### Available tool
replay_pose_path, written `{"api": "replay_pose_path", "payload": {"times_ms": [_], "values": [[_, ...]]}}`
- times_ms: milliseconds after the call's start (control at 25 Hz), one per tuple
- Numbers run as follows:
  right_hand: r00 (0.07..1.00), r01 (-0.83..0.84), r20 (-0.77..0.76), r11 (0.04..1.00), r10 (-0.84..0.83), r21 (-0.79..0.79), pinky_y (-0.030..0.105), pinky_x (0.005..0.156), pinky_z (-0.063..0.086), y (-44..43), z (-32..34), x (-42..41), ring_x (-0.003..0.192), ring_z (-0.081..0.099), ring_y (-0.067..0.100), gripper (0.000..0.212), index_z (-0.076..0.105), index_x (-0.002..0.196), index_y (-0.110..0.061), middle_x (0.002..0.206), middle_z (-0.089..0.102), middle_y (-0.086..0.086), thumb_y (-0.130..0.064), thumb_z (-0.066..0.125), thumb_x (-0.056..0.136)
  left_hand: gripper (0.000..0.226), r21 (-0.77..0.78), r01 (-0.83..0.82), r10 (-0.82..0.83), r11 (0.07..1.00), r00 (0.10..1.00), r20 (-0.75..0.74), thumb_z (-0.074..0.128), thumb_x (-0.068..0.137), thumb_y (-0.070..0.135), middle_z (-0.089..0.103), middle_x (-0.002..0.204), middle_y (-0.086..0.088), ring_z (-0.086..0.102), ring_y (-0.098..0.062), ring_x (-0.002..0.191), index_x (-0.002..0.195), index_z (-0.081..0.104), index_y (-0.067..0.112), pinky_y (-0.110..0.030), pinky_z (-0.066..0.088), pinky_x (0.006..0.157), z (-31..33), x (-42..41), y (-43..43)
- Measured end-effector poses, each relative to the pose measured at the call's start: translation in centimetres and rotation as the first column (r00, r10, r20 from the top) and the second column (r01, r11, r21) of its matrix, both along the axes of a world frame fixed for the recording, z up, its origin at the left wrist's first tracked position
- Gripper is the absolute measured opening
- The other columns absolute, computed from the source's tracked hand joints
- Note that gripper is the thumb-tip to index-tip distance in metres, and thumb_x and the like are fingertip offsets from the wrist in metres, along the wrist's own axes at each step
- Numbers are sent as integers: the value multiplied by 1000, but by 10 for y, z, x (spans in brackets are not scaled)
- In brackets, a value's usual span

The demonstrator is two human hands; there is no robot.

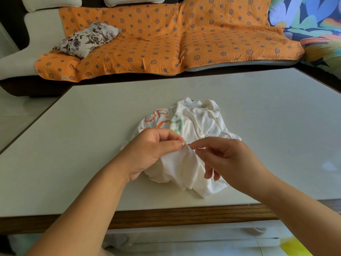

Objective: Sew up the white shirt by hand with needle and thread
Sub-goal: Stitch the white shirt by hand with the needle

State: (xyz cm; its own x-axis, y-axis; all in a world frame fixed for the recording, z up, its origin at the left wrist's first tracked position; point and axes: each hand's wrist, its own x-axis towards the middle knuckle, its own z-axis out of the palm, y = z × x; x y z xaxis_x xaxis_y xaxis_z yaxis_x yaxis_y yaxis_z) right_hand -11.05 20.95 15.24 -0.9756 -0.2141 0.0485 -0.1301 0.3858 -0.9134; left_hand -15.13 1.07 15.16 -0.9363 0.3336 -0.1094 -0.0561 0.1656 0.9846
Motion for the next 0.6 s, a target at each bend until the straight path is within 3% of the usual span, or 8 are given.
{"api": "replay_pose_path", "payload": {"times_ms": [600], "values": [[1000,-2,-4,1000,2,6,19,53,51,0,1,0,52,62,8,21,71,96,-31,58,62,4,-17,56,96,8,12,21,-21,1000,999,33,70,72,24,72,83,-1,64,-14,84,75,77,25,-30,47,84,1,1,-2]]}}
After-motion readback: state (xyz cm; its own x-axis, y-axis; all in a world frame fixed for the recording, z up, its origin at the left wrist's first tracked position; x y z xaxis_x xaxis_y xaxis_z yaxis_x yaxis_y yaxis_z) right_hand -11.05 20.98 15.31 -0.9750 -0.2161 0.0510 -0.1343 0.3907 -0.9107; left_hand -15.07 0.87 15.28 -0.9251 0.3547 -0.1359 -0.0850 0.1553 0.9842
